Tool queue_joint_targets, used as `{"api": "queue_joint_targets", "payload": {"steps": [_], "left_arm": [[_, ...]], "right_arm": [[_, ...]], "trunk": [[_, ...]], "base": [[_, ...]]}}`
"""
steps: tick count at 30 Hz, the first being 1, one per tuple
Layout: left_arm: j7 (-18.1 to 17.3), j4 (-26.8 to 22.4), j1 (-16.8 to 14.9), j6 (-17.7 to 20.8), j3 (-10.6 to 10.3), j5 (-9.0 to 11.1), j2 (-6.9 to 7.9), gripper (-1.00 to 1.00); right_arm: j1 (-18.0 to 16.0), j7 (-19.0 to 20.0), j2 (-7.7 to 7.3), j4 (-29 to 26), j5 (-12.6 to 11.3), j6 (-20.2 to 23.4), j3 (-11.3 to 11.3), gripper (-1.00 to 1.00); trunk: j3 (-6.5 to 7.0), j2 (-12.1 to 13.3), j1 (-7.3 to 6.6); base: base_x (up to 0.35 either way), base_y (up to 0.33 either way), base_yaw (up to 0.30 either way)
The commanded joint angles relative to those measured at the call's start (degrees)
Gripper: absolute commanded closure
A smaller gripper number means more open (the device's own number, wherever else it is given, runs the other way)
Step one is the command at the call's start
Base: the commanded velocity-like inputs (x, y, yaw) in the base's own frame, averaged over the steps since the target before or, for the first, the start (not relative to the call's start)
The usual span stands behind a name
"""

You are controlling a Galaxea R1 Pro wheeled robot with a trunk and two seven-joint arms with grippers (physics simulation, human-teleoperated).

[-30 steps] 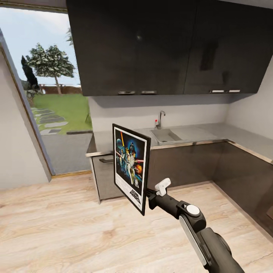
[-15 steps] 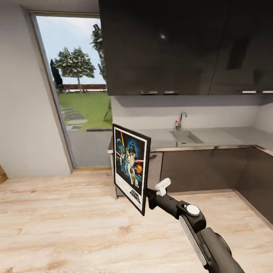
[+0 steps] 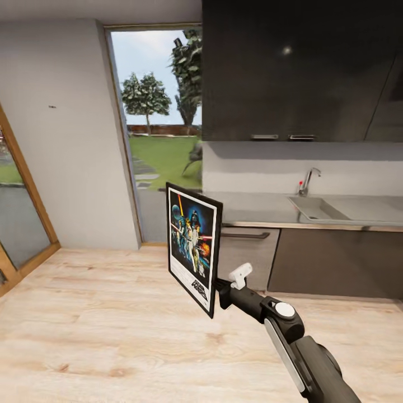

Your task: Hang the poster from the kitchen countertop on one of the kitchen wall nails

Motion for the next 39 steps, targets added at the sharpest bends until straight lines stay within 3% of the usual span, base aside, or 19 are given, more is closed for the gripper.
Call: {"api": "queue_joint_targets", "payload": {"steps": [1,12,30,39], "left_arm": [[-0.3,0.0,0.0,0.0,0.1,0.5,0.0,-1.0],[-0.3,0.0,0.0,0.0,0.1,0.5,0.0,-1.0],[-0.3,0.0,0.0,0.1,0.1,0.5,0.0,-1.0],[-0.3,0.0,0.0,0.1,0.1,0.5,0.0,-1.0]], "right_arm": [[0.0,0.1,-0.02,-0.1,-0.7,0.5,0.0,1.0],[-0.1,0.1,-0.01,-0.1,-0.8,0.5,0.0,1.0],[-0.1,0.1,0.05,-0.1,-0.8,0.5,0.0,1.0],[-0.1,0.1,0.06,-0.1,-0.8,0.6,0.0,1.0]], "trunk": [[-0.12,-0.1,0.04],[-0.12,-0.1,0.04],[-0.12,-0.1,0.04],[-0.12,-0.1,0.04]], "base": [[0.0,0.287,0.286],[0.0,0.29,0.265],[0.004,0.293,0.028],[0.1,0.292,0.236]]}}
